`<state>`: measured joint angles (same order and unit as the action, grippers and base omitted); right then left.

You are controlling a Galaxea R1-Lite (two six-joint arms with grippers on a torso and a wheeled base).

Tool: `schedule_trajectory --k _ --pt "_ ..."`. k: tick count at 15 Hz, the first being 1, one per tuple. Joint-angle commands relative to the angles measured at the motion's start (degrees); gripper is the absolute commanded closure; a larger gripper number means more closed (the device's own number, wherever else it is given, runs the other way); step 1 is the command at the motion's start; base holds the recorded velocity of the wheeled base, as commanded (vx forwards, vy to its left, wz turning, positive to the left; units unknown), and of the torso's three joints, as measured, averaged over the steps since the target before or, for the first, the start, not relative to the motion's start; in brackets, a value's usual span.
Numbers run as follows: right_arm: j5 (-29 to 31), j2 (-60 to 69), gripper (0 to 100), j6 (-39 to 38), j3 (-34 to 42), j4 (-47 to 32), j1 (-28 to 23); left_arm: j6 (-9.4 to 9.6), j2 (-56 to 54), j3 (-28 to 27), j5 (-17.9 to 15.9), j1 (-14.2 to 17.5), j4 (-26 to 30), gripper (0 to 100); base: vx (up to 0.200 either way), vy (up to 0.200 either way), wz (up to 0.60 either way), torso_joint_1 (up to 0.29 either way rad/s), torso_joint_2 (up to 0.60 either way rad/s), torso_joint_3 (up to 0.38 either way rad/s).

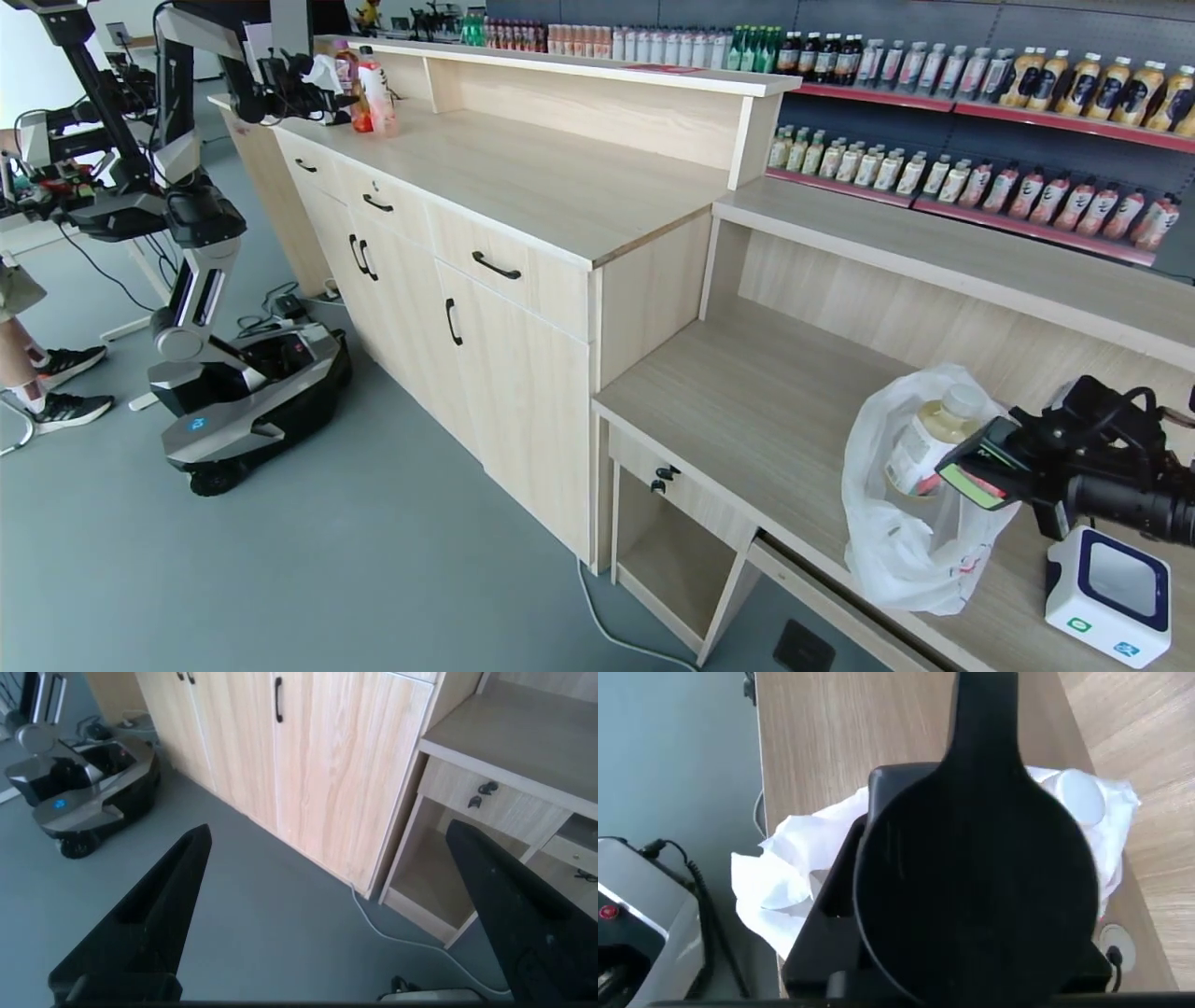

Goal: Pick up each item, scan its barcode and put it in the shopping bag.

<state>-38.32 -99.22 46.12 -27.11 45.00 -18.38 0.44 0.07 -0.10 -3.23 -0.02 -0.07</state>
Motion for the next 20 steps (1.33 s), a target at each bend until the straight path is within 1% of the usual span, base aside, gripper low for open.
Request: schedule_trajectory --k 1,2,8,11,20 --pt "0.3 -7.4 100 0.2 -0.7 -0.6 0.8 0.00 0.0 0.0 0.0 0.0 0.0 0 0.000 0.000 0.00 0.000 0.00 0.000" --pt "0.2 -10.5 100 0.3 -1.4 -0.6 1.1 0.00 0.0 0.0 0.0 0.0 0.0 0 0.000 0.000 0.00 0.000 0.00 0.000" --pt "0.0 -18.1 100 -0.7 -4.1 0.4 1.4 0.00 0.0 0.0 0.0 0.0 0.0 0 0.000 0.000 0.00 0.000 0.00 0.000" --pt "-0.2 -19.8 100 -1.9 -4.4 3.1 1.5 0.00 0.0 0.0 0.0 0.0 0.0 0 0.000 0.000 0.00 0.000 0.00 0.000" --pt "-0.3 -24.7 100 -1.9 -5.8 4.5 0.5 0.00 0.0 0.0 0.0 0.0 0.0 0 0.000 0.000 0.00 0.000 0.00 0.000"
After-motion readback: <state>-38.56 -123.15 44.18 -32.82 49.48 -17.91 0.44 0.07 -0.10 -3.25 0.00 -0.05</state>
